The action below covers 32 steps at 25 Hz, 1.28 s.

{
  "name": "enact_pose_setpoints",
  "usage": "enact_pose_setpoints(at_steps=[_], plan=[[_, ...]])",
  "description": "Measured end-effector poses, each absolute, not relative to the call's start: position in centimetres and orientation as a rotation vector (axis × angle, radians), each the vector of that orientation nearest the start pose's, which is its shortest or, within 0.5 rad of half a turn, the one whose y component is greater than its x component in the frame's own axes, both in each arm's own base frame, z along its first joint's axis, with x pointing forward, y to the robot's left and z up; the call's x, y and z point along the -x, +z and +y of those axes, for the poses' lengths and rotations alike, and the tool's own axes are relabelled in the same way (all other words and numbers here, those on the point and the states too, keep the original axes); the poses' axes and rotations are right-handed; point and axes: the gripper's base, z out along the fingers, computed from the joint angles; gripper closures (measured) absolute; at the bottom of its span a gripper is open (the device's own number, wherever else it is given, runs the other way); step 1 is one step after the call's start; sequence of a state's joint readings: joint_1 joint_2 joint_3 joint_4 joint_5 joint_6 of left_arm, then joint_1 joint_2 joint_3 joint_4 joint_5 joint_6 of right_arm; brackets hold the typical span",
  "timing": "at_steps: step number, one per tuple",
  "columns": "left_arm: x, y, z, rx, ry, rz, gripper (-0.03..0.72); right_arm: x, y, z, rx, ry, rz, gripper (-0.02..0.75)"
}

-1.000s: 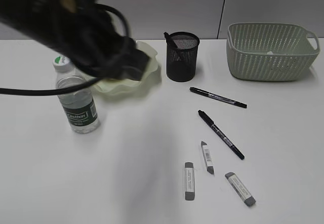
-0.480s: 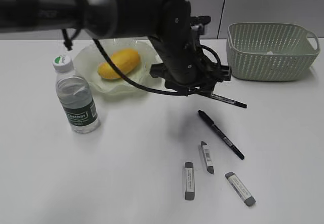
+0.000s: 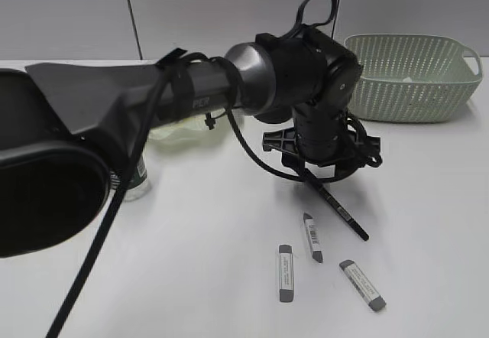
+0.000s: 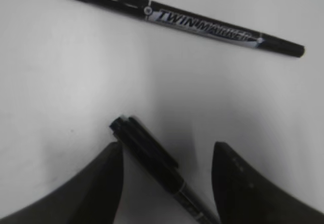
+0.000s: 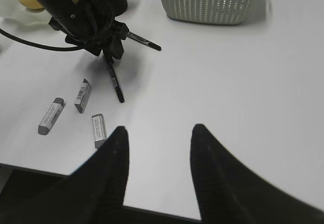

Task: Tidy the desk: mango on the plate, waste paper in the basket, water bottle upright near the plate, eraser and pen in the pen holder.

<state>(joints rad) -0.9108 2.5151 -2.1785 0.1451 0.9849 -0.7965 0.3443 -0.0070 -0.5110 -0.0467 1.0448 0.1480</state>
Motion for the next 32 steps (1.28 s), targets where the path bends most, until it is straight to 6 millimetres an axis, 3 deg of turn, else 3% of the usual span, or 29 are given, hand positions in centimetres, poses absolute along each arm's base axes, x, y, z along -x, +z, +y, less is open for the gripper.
enact_pose_setpoints(at_steps=[7,15,21,24,29,32], plan=[[-33.1,11.6,-41.3,-0.178,-0.191,2.840,0.295,0.5,28.2,-0.6,0.196,0.258,2.009,0.407],[-33.2,11.6,-41.5,-0.175,-0.214,2.827,0.590,0.5,28.2,-0.6,0.196,0.258,2.009,0.407],[-33.5,12.1,-41.8,-0.182,-0.262,2.782,0.600,0.5,28.2,-0.6,0.196,0.258,2.009,0.407],[-34.2,15.3,-41.9,-0.226,-0.308,2.643,0.600,0.5,28.2,-0.6,0.196,0.258,2.009,0.407],[-35.5,25.1,-40.2,-0.246,-0.288,2.264,0.602,0.5,28.2,-0.6,0.196,0.258,2.009,0.407],[-37.0,29.6,-38.3,-0.246,-0.324,2.076,0.602,0.5,28.2,-0.6,0.196,0.258,2.009,0.407]])
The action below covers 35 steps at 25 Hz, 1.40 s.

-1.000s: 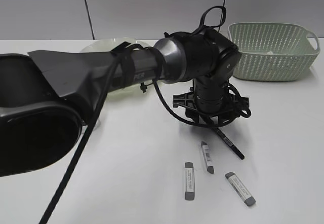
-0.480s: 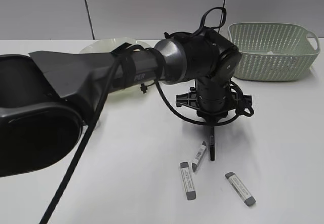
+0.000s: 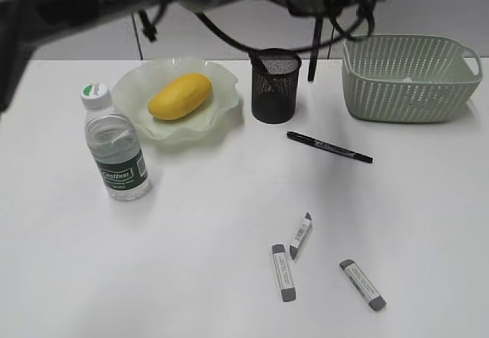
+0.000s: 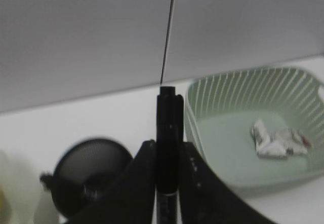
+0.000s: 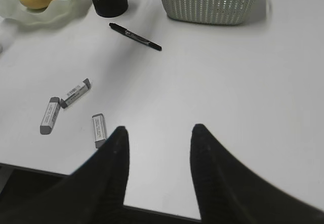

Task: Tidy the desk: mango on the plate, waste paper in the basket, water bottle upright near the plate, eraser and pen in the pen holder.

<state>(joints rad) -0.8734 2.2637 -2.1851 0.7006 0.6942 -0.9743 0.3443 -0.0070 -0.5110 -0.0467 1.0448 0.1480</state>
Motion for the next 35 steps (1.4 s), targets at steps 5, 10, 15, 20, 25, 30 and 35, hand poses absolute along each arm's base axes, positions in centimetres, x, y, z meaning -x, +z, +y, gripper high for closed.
enact_pose_setpoints(at_steps=[5,10,15,20,25,30,35], plan=[[-39.3,32.2,-35.3,-0.353,-0.482,1.881,0.602,0.5,28.2,-0.6,0.196,0.258,2.009,0.407],[-39.4,31.4,-32.6,-0.439,-0.593,1.771,0.603,0.5,28.2,-0.6,0.196,0.258,2.009,0.407],[-38.5,29.8,-28.4,-0.589,-0.804,1.489,0.603,0.5,28.2,-0.6,0.196,0.258,2.009,0.407],[-39.1,27.7,-26.5,-0.757,-0.766,1.365,0.603,0.5,28.2,-0.6,0.196,0.258,2.009,0.407],[-40.8,25.1,-26.5,-0.663,-0.717,1.357,0.603,0.5,28.2,-0.6,0.196,0.258,2.009,0.408],[-42.4,22.2,-27.3,-0.593,-0.776,1.322,0.603,0.5,28.2,-0.6,0.196,0.258,2.009,0.408],[-44.0,20.7,-28.1,-0.584,-0.778,1.305,0.603,0.5,28.2,-0.6,0.196,0.258,2.009,0.408]])
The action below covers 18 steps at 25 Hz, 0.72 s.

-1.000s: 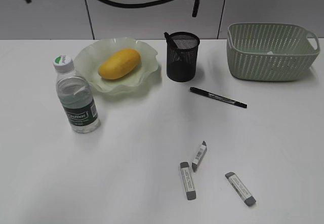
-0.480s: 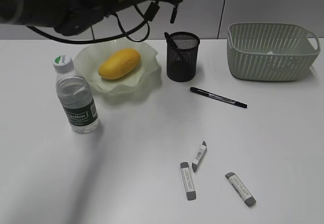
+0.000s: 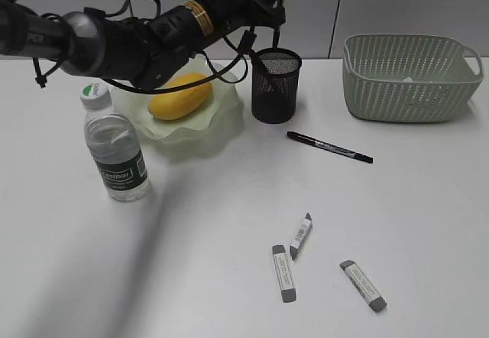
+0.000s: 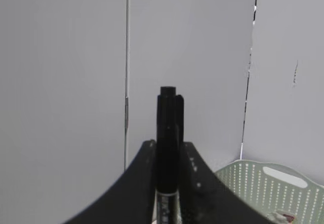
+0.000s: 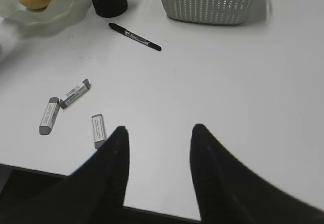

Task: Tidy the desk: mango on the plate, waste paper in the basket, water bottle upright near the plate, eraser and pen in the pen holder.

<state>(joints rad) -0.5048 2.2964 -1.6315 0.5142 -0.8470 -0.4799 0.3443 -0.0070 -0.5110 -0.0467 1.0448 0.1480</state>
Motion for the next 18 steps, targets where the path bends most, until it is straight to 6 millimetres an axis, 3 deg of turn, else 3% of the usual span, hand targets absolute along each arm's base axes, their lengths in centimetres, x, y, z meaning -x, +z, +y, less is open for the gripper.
enact_pose_setpoints(at_steps=[8,18], plan=[[-45.0,17.9,-28.4,-0.595,-0.735,1.393,0.597,0.5,28.2,-0.6,0.196,0.258,2.009,0.408],[-44.9,18.3,-28.4,-0.594,-0.743,1.368,0.360,0.5,28.2,-0.6,0.196,0.258,2.009,0.408]])
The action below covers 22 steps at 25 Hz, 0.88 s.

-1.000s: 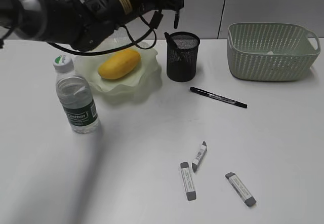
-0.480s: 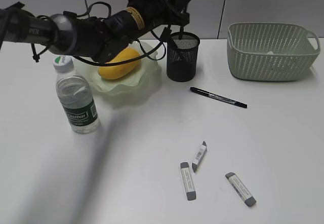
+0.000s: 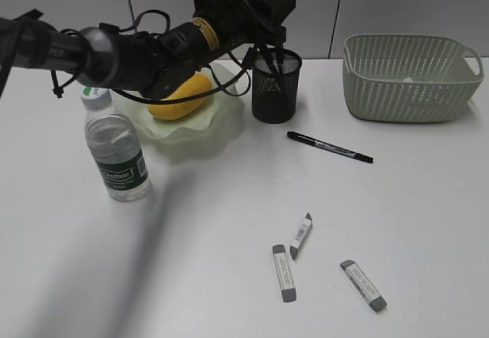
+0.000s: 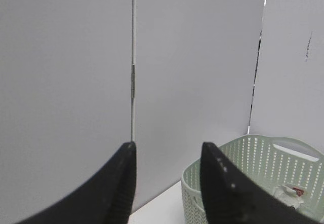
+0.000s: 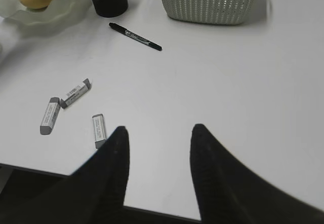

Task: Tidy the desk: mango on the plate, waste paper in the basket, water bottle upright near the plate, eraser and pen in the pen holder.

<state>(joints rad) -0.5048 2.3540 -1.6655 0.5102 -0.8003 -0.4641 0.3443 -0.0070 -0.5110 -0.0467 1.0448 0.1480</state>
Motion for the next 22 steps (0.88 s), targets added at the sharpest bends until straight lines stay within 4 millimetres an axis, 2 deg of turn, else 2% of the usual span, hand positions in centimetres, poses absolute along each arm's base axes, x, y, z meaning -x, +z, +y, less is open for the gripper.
enact_pose_setpoints(at_steps=[4,6,9,11,13,15,19,22], plan=[[-44.4,20.5,-28.4,-0.602,-0.780,1.373,0.356,0.5,28.2,-0.6,0.196,0.258,2.009,0.408],[-43.7,23.4,-28.3,-0.600,-0.823,1.437,0.402,0.5,28.2,-0.6,0.196,0.258,2.009,0.408],[-42.2,28.0,-27.1,-0.668,-0.667,1.616,0.507,0.5,28.2,-0.6,0.196,0.258,2.009,0.408],[-40.6,30.3,-25.5,-0.688,-0.518,1.675,0.540,0.5,28.2,-0.6,0.196,0.258,2.009,0.408],[-38.2,32.0,-23.5,-0.655,-0.510,1.708,0.552,0.5,28.2,-0.6,0.196,0.258,2.009,0.408],[-35.6,32.6,-20.9,-0.601,-0.525,1.757,0.557,0.5,28.2,-0.6,0.196,0.258,2.009,0.408],[-28.9,32.1,-15.2,-0.562,-0.422,1.827,0.557,0.5,28.2,-0.6,0.196,0.258,2.009,0.408],[-24.1,31.4,-12.0,-0.522,-0.333,1.834,0.557,0.5,28.2,-0.6,0.196,0.258,2.009,0.408]])
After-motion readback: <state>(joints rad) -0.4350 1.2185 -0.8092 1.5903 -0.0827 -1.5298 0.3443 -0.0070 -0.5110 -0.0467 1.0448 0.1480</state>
